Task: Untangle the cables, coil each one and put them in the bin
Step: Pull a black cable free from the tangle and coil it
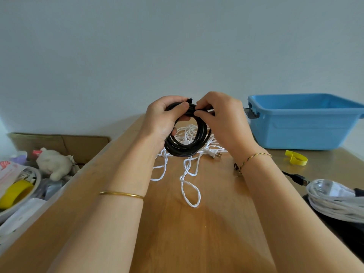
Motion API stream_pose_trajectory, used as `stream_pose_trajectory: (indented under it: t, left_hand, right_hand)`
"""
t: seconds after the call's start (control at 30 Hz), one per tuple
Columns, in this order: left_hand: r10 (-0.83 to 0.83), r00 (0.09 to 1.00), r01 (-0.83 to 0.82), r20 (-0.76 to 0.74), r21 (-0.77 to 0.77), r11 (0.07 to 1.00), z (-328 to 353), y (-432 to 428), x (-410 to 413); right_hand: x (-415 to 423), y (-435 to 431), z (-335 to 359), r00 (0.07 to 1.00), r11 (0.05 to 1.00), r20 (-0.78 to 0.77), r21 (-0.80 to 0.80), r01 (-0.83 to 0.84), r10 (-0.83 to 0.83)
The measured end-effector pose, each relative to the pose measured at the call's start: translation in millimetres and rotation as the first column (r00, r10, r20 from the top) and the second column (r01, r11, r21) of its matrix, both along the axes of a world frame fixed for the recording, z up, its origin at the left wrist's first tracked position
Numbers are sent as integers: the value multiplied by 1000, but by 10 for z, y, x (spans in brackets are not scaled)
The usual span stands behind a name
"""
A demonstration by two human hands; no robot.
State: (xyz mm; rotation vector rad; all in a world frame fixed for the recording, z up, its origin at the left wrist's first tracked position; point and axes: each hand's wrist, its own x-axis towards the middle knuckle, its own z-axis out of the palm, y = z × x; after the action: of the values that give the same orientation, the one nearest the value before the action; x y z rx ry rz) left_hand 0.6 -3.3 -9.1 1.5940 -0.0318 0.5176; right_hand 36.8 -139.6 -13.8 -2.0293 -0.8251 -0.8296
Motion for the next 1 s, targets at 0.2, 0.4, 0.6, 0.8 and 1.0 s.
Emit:
stream_pose_trajectory:
  t: [0.2, 0.4, 0.6, 0.8, 1.0]
  left_hand:
    - [-6, 1000, 1, 30, 186, 983, 25, -79, -39]
    - [27, 999, -37, 43, 250, 968, 11, -113, -16]
    - [-42, 997, 45, -69, 41, 998, 25, -130, -27]
    - [-37, 992, 34, -124, -25, 999, 44, -106, -61]
    - [29, 998, -26, -55, 63, 998, 24, -126, -55]
  right_hand:
    - [19, -11, -17, 999, 1000, 31, 18, 6, -7]
    - [-6, 40, -80, 996, 995, 46, 66, 74, -77]
    - [-21, 76, -93, 985, 990, 111, 70, 121, -129]
    - [-74, 118, -103, 992, 992, 88, 102, 77, -86]
    - [-66, 55, -32, 978, 942, -196, 334, -7, 77]
